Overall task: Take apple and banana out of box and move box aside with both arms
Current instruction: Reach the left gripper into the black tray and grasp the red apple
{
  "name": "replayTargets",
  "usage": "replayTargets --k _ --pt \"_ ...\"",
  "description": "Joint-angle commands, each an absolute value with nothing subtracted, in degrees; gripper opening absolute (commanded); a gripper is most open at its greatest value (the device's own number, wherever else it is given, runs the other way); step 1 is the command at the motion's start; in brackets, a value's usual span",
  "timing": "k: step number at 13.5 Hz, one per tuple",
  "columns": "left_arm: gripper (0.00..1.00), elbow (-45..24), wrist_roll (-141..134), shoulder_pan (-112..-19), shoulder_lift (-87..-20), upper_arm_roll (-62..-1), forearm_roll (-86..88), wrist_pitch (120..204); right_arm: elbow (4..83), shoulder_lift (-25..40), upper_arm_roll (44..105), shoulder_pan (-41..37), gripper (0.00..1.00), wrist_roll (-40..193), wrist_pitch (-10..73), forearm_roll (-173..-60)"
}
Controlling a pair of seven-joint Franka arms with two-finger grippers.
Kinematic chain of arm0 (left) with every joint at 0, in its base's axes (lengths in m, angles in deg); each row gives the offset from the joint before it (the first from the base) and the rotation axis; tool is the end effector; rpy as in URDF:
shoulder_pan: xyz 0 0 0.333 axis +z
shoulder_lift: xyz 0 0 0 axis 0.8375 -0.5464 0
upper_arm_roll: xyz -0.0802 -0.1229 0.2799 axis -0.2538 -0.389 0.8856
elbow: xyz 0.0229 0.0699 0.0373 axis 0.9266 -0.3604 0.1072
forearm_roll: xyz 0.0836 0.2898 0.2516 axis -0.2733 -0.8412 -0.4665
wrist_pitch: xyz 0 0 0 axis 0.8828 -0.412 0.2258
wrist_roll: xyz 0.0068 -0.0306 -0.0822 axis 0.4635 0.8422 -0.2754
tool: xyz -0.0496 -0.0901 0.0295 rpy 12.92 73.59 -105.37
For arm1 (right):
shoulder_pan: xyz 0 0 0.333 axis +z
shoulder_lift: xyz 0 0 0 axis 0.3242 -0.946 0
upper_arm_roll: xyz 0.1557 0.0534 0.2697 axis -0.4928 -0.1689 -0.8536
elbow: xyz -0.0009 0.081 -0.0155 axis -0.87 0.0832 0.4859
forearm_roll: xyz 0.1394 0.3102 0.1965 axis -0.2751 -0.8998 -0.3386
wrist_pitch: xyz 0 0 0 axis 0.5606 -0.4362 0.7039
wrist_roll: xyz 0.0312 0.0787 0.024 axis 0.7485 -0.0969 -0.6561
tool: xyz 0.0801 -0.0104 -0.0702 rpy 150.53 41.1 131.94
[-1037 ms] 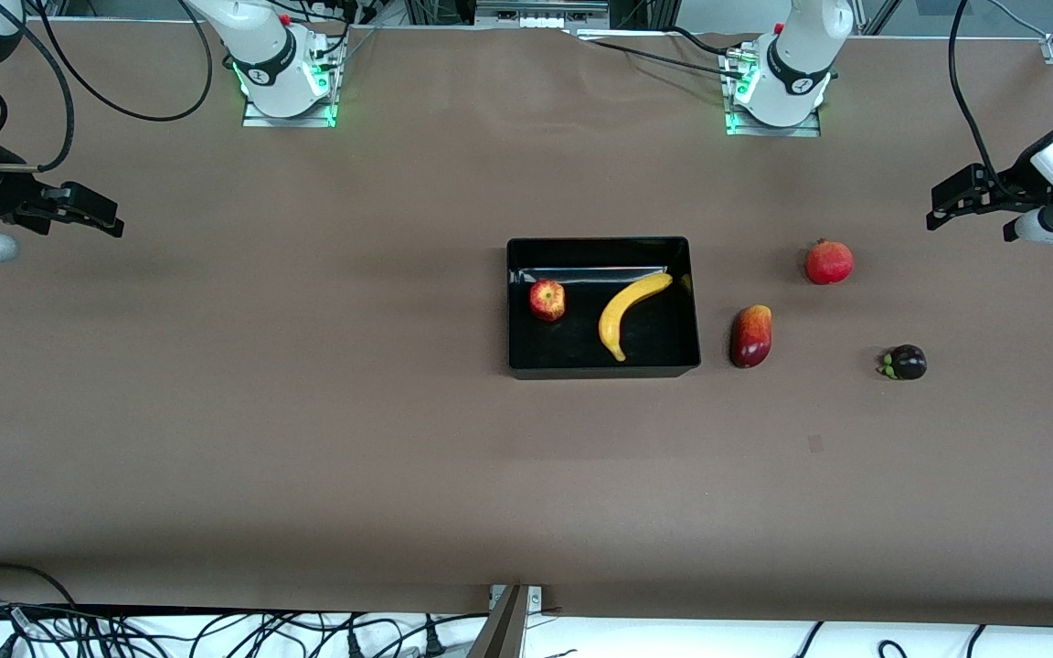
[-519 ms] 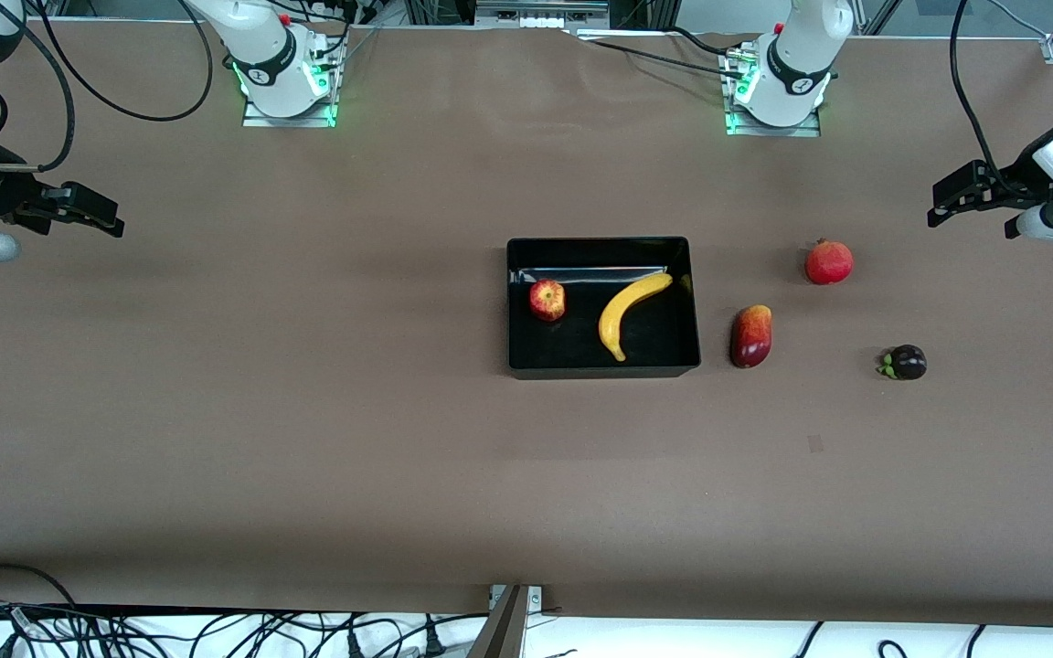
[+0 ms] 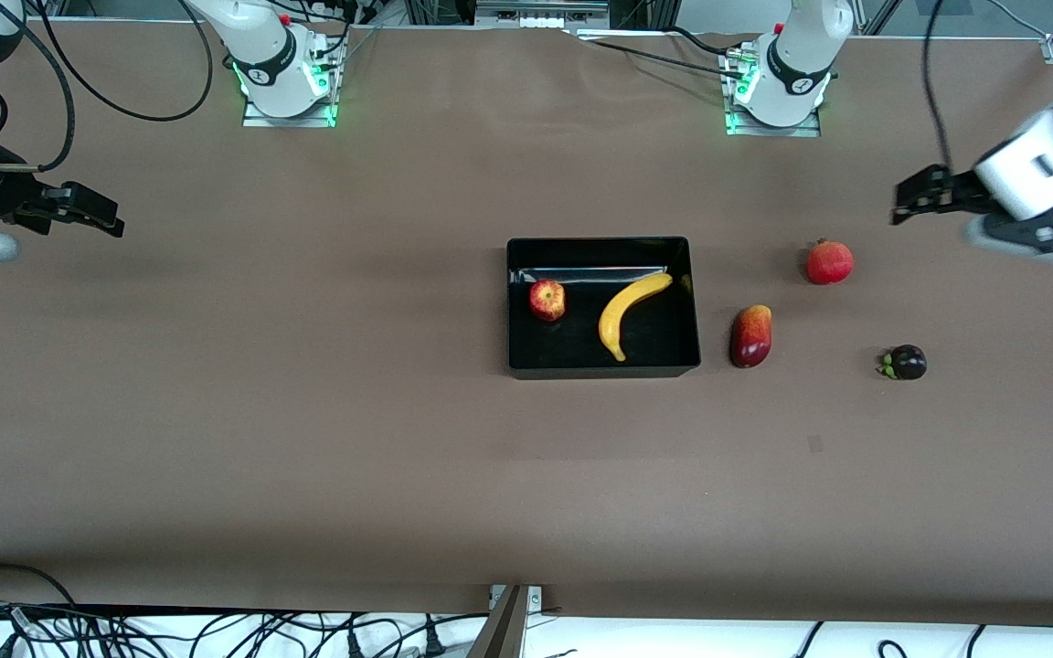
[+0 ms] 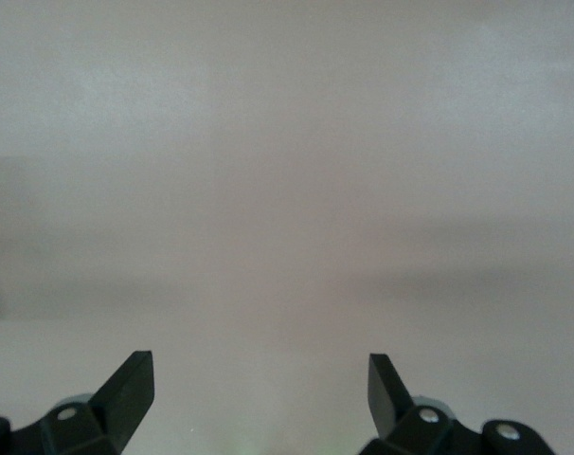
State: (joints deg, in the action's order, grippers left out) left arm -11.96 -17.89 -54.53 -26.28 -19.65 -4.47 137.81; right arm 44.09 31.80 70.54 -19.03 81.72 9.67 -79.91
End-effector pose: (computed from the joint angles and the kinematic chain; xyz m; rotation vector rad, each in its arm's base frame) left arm 0.5401 -0.0440 0.5516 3.0604 -0.3124 -0.1808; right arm 0.5508 -0.0166 0.5607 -3.1301 0.0502 0.1294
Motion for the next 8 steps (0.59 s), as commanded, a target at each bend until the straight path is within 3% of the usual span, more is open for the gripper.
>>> replayTargets --k 1,4,8 --pt "1.0 -10.36 -11.78 -54.95 -28.46 -27.11 -2.82 139.59 42.86 31.49 70.26 -19.45 1.0 81.01 8.75 -80.22" --pt "1.0 -11.32 -1.15 -57.74 -31.43 -35.21 -2.82 145.65 42.86 31.49 70.26 -19.45 1.0 81.01 8.75 -80.22" --pt "1.0 -15.01 4.07 -67.32 -40.83 -35.58 -2.82 160.75 42.77 31.49 70.26 -19.45 1.0 81.01 8.75 -80.22"
